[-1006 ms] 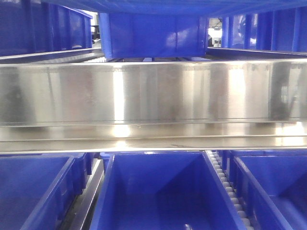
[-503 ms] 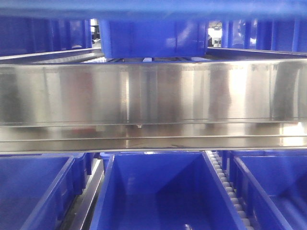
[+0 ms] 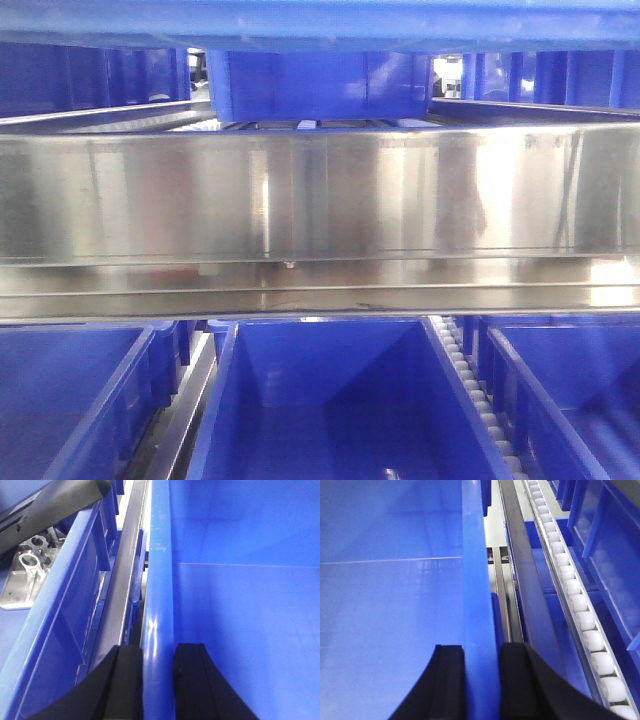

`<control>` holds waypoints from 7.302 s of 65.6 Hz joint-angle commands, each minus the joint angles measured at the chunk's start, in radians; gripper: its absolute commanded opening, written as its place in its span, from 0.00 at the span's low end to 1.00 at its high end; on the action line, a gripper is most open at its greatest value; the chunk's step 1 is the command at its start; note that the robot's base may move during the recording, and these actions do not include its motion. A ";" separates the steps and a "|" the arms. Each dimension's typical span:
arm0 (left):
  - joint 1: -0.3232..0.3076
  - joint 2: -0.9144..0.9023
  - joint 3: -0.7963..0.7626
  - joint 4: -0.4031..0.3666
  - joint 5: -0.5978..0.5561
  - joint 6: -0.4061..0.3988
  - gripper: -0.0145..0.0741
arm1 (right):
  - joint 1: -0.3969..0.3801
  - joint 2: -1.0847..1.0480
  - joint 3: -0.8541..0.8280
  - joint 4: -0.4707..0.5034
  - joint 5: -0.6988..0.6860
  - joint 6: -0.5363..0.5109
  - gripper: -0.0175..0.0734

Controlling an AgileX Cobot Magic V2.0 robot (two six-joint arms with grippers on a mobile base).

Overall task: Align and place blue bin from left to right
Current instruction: 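Back the base away from the rack holding the bin in both grippers, then drive across the floor toward the other rack carrying the bin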

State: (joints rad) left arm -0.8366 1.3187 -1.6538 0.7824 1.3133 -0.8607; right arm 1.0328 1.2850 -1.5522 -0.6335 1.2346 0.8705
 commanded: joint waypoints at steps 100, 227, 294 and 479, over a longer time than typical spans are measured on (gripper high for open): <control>-0.028 -0.008 -0.011 -0.036 -0.099 0.004 0.04 | 0.017 -0.012 -0.010 -0.027 -0.169 0.014 0.01; -0.028 -0.008 -0.011 -0.034 -0.101 0.004 0.04 | 0.017 -0.012 -0.010 -0.027 -0.172 0.014 0.01; -0.028 -0.008 -0.011 -0.034 -0.101 0.004 0.04 | 0.017 -0.012 -0.010 -0.027 -0.172 0.014 0.01; -0.028 -0.008 -0.011 -0.032 -0.103 0.004 0.04 | 0.017 -0.012 -0.010 -0.027 -0.172 0.014 0.01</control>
State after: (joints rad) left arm -0.8406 1.3187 -1.6538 0.7746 1.3148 -0.8587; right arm 1.0370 1.2775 -1.5522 -0.6362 1.2557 0.8742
